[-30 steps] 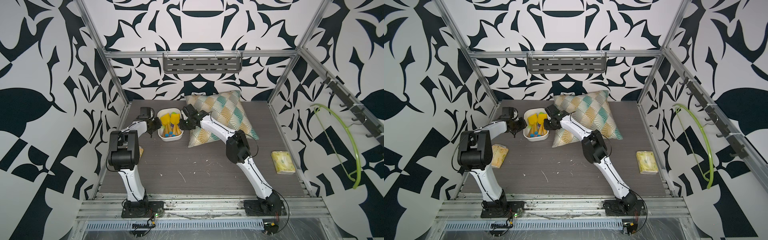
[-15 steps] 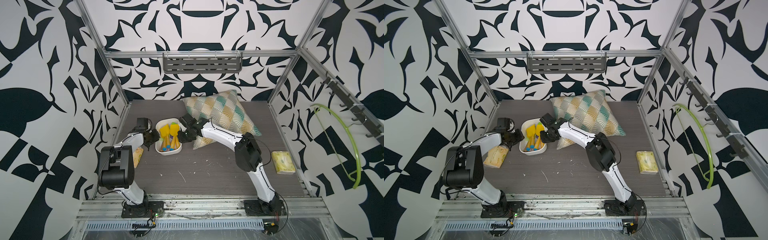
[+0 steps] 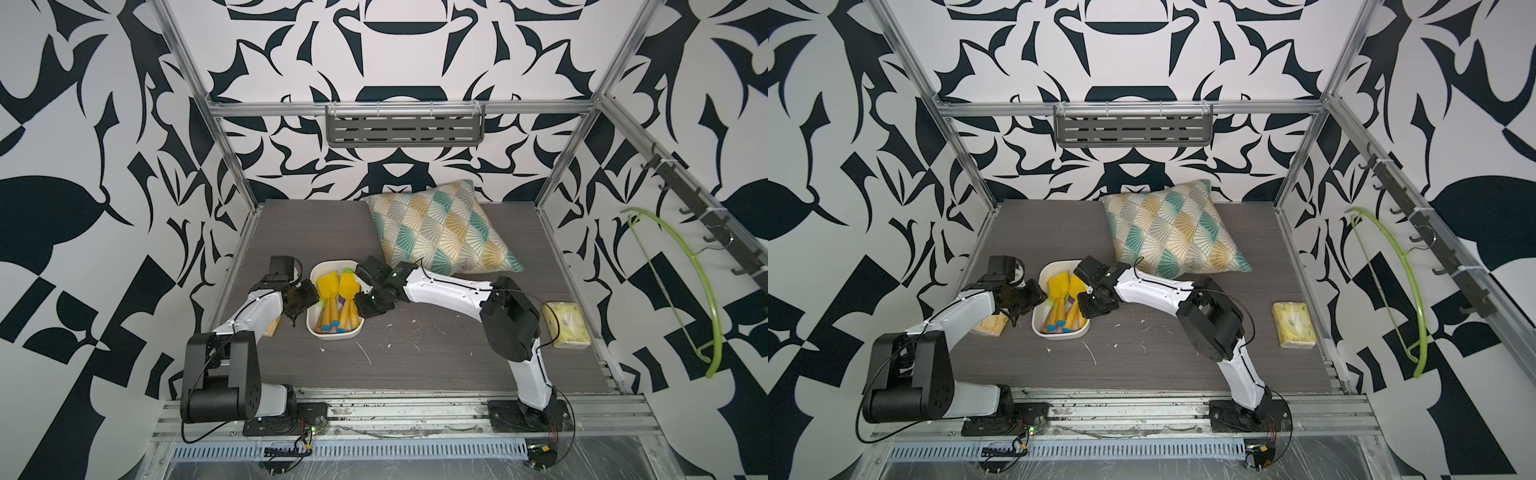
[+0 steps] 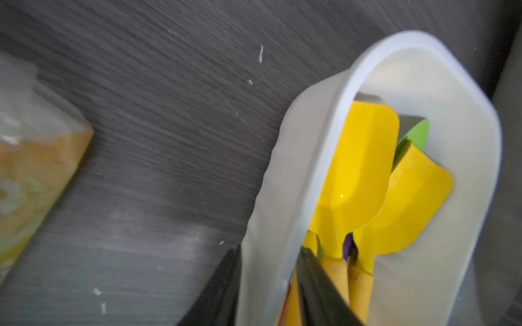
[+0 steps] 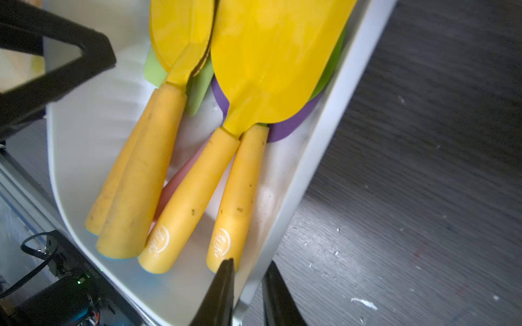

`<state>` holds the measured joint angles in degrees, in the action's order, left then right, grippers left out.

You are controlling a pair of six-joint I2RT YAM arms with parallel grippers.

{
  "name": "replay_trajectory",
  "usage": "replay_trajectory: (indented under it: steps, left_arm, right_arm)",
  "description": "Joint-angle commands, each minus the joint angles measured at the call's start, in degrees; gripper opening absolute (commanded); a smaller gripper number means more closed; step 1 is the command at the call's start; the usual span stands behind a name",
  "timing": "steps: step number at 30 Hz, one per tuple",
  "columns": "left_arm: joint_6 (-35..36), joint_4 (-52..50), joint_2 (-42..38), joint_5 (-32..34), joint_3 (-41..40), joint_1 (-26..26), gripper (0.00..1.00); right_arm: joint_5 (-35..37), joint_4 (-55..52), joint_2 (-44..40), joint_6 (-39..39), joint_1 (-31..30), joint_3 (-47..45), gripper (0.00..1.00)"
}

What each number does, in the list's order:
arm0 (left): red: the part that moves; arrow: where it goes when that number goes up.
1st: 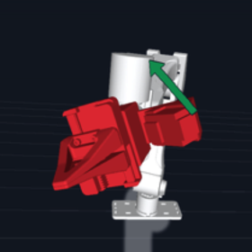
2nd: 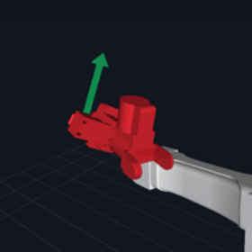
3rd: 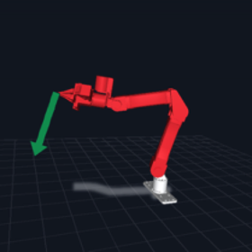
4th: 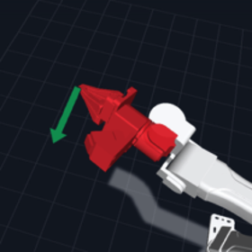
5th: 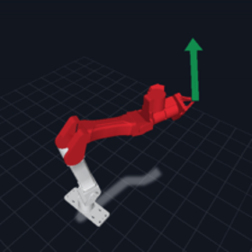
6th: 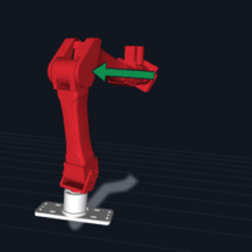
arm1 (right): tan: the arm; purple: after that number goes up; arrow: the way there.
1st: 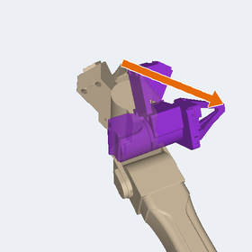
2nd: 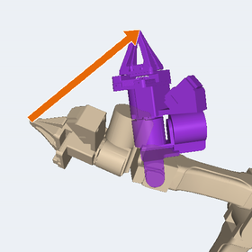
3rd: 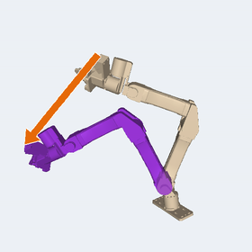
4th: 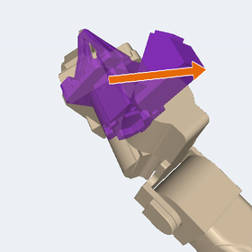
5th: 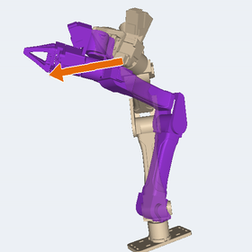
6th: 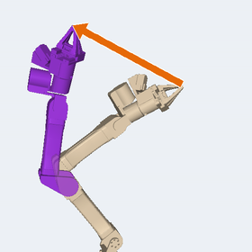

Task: Take the shovel out of the storage box
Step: Move the storage box to the center of the board, then pick up the shovel from the storage box.

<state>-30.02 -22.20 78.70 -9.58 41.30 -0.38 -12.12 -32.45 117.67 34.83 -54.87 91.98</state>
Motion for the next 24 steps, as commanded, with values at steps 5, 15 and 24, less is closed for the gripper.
replay_trajectory:
  steps: [5,15,24]
  left_arm:
    - [0.93,-6.65,-5.22,4.30,1.98,-0.05,0.68]
    - [0.41,-15.41,-9.12,1.84,10.22,-5.00,0.58]
    - [-0.80,-19.65,0.90,-0.46,13.36,-13.55,0.48]
  right_arm:
    - [0.75,-0.11,-5.12,0.45,-0.20,-0.62,0.33]
    - [6.49,-2.53,-14.57,-0.55,-0.55,-6.94,0.37]
    - [9.65,-2.41,-21.35,-0.39,-0.50,-15.08,0.37]
